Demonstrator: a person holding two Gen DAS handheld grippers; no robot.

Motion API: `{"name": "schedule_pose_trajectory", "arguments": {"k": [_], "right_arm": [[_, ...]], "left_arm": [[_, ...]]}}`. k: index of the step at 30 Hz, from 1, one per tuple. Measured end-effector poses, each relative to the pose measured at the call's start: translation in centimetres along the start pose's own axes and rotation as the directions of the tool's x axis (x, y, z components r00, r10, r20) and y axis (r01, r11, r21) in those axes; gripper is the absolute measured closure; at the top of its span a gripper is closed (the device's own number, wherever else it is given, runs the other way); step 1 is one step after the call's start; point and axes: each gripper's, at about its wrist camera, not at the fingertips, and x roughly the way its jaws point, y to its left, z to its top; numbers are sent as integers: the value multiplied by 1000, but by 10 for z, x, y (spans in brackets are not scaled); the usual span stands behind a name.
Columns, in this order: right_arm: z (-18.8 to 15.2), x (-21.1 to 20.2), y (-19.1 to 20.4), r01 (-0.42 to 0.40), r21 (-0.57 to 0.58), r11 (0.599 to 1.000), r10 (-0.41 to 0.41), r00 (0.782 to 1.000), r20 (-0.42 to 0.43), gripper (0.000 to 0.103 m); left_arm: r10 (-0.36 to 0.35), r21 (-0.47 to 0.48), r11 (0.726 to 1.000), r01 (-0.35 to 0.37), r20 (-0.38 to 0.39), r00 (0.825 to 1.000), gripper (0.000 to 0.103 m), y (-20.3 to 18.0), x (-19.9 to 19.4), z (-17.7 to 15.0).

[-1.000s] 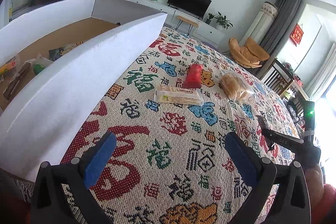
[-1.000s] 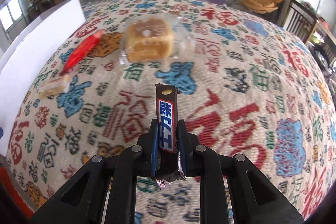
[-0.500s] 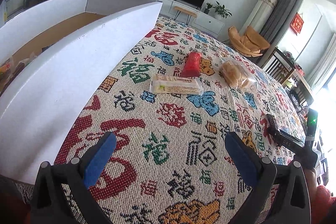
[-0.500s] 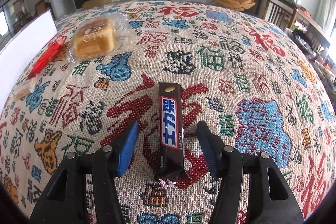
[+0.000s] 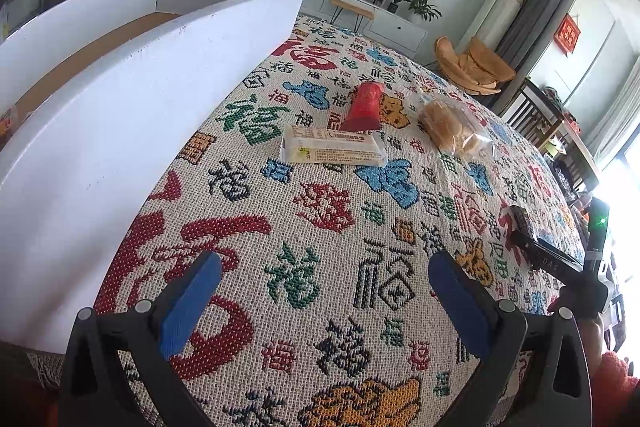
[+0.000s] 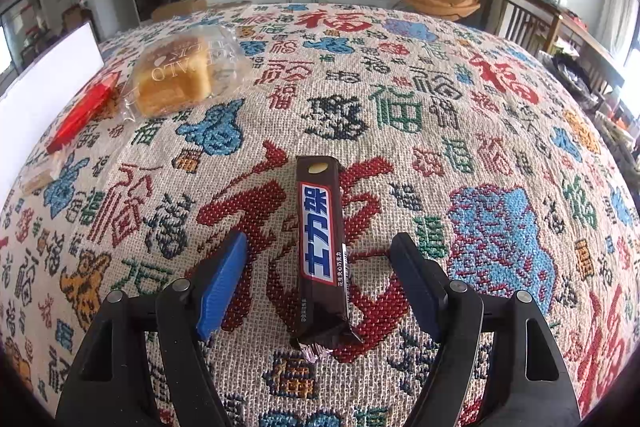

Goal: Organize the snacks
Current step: 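Grasp the brown chocolate bar with blue label using the right gripper and lift, then grasp the cream wafer bar with the left gripper while the right gripper holds the chocolate bar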

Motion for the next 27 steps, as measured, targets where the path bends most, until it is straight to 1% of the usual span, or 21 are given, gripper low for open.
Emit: {"name": "schedule_pose_trajectory", "arguments": {"k": [10, 13, 17, 21, 22, 23, 25, 27], "right_arm": [[0, 0, 0, 0, 0, 1000, 0, 1000, 0, 26], [0, 0, 0, 0, 0, 1000, 0, 1000, 0, 26], [0, 0, 0, 0, 0, 1000, 0, 1000, 0, 26], [0, 0, 0, -1, 1, 1000, 1, 1000, 0, 26], [0, 0, 0, -1, 1, 1000, 1, 1000, 0, 26], [0, 0, 0, -1, 1, 1000, 1, 1000, 0, 26], [0, 0, 0, 0, 1, 1000, 0, 1000, 0, 26], [0, 0, 0, -1, 1, 1000, 1, 1000, 0, 26]], "left_arm": [[10, 9, 1000, -10, -48, 999, 1, -2, 11, -1], [-1, 6, 1000, 1, -55, 998, 1, -1, 12, -1], [-55, -19, 998, 53, -91, 994, 1, 1, 16, -2], [-128, -18, 992, 127, -143, 981, 1, -2, 23, 5], [-146, -8, 989, 147, -156, 977, 1, -3, 26, 11], [-147, 24, 988, 153, -164, 975, 1, -6, 28, 20], [-115, 120, 983, 137, -175, 978, 1, -15, 34, 41], [-124, 192, 968, 164, -202, 971, 1, -22, 46, 65]]}}
